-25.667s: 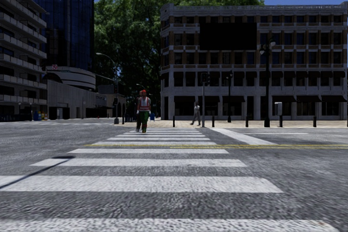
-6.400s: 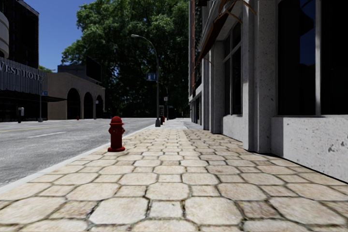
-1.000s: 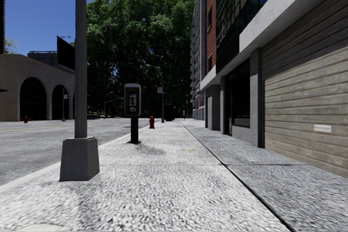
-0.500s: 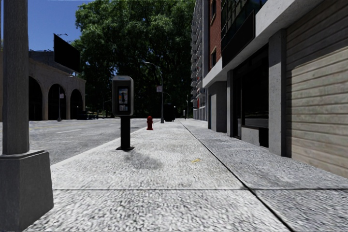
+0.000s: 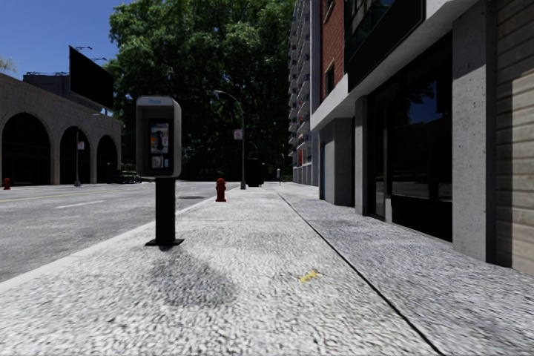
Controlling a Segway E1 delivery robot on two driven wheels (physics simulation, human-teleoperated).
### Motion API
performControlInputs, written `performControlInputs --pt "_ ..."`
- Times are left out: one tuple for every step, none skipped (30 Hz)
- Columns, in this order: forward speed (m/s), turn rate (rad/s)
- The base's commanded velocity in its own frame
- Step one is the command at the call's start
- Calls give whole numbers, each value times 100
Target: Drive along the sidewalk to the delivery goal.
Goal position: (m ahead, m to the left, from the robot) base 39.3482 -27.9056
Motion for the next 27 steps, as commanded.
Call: performControlInputs --pt "200 -31" --pt "200 -13" --pt "200 -13" --pt "200 0" --pt "200 0" --pt "200 0" --pt "200 0" --pt "200 0" --pt "200 0" --pt "200 0" --pt "200 0" --pt "200 0" --pt "200 0" --pt "200 0" --pt "200 0" --pt "200 0" --pt "200 0" --pt "200 0" --pt "200 0" --pt "200 0" --pt "200 0" --pt "200 0" --pt "200 0" --pt "200 0" --pt "200 0" --pt "200 0" --pt "200 0"
